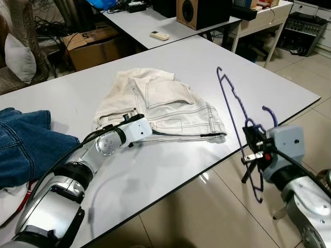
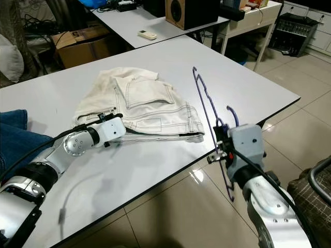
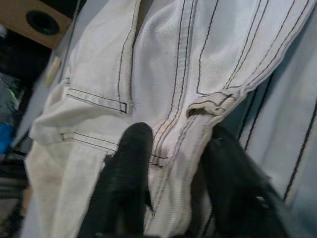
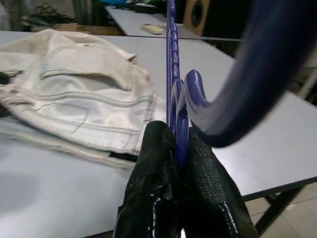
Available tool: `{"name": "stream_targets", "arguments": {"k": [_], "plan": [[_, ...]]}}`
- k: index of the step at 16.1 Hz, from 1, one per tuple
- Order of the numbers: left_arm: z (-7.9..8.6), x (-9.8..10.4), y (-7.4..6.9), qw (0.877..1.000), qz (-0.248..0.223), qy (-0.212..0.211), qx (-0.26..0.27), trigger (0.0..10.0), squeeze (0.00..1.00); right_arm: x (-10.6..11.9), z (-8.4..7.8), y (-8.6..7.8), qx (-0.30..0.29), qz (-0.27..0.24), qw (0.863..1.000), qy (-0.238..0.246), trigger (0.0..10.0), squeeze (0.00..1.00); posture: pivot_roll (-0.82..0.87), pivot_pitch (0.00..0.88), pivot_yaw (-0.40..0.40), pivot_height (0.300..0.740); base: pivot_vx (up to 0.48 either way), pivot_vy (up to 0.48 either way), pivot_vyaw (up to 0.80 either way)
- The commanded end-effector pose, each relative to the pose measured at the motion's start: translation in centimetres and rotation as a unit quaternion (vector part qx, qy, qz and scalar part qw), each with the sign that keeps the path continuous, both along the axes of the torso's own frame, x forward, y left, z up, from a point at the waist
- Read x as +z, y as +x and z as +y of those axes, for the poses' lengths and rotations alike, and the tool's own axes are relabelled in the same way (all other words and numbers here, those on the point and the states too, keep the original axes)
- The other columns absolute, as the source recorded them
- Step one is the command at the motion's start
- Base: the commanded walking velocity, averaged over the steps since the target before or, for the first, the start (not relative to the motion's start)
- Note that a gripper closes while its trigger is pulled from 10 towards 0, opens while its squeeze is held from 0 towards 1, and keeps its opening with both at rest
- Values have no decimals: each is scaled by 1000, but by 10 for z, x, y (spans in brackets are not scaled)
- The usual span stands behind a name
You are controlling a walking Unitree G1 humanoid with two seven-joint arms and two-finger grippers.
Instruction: Hang hanger
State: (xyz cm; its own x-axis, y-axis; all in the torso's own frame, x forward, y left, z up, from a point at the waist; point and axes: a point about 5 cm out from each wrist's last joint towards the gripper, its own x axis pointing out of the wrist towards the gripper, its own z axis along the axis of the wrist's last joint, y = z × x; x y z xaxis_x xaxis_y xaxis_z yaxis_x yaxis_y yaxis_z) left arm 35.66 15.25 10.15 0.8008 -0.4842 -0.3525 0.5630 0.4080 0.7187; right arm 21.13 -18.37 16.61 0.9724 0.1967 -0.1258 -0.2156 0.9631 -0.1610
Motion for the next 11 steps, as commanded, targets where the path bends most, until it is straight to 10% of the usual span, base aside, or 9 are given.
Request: {"name": "stream_targets", "arguments": {"k": [1,8,11], "plan": [[0,10,6,999,7,-32,11,0,0,4,0,-1,9,-8,1000,14,10000,0,-246,0,111,740,0,0,0],[-4,19,15,996,13,-80,39,0,0,2,8,-20,93,20,995,31,10000,0,-256,0,135,740,0,0,0],[-8,38,24,981,16,-182,66,0,0,9,17,-34,173,20,983,62,10000,0,-261,0,139,740,0,0,0]]}}
